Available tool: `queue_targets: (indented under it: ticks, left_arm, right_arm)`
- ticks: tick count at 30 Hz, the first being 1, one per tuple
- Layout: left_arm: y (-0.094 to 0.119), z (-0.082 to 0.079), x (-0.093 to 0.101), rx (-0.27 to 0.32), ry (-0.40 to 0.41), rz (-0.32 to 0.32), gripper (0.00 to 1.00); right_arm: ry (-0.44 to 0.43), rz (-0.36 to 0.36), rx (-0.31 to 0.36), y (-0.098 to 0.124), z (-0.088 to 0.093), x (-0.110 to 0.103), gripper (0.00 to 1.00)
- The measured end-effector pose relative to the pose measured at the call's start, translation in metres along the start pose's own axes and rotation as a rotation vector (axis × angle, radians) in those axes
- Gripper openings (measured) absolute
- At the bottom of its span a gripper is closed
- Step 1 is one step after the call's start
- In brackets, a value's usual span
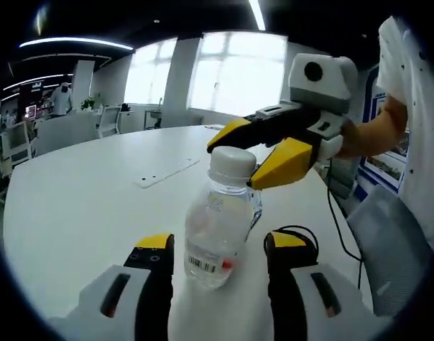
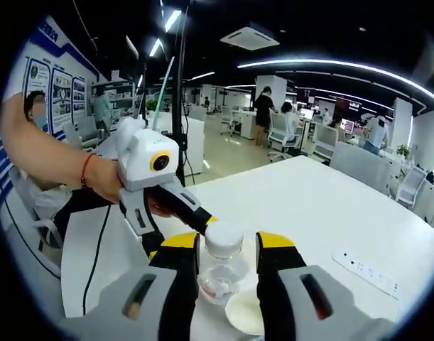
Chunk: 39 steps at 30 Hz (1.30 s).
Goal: Arrange the tabletop items into an orderly group along one side of the table until the central work area is clear of visible clutter.
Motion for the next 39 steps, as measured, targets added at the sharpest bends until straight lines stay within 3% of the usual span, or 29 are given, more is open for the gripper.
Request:
queue_targets:
  ticks: [17,19,24,26,39]
  left_arm:
    - [0.032,-0.015,0.020,0.033,0.088,-0.090,0.54]
    - [0.035,-0.019,0.022,0.050,0.057,-0.106,0.54]
    - [0.043,-0.023,0.029,0.027,0.119,-0.124,0.55]
    - [0.045,-0.025,0.032,0.028,0.098,-0.137,0.55]
    - [0.055,-0.037,0.055,0.012,0.164,-0.187,0.62]
  right_arm:
    - [-0.019,0.029,0.002,0.030,0.001,0.003,0.31]
    - [-0.020,0.035,0.003,0.034,0.001,0.004,0.31]
    - [-0.027,0.050,0.000,0.045,0.001,0.007,0.33]
    - [-0.031,0.057,-0.002,0.050,0.002,0.009,0.34]
    - [-0.090,0.114,-0.051,0.089,0.020,0.018,0.39]
Point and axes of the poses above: the point that each gripper's makers call its tool centre point, and the gripper's own axes: y roughly backward along the fingers, x roughly to its right, z roughly out of its underside, the point moved 2 cm from there along y, roughly backward along the fingers, and after that the axes turned 1 degree about y, right-handed, at the moved point
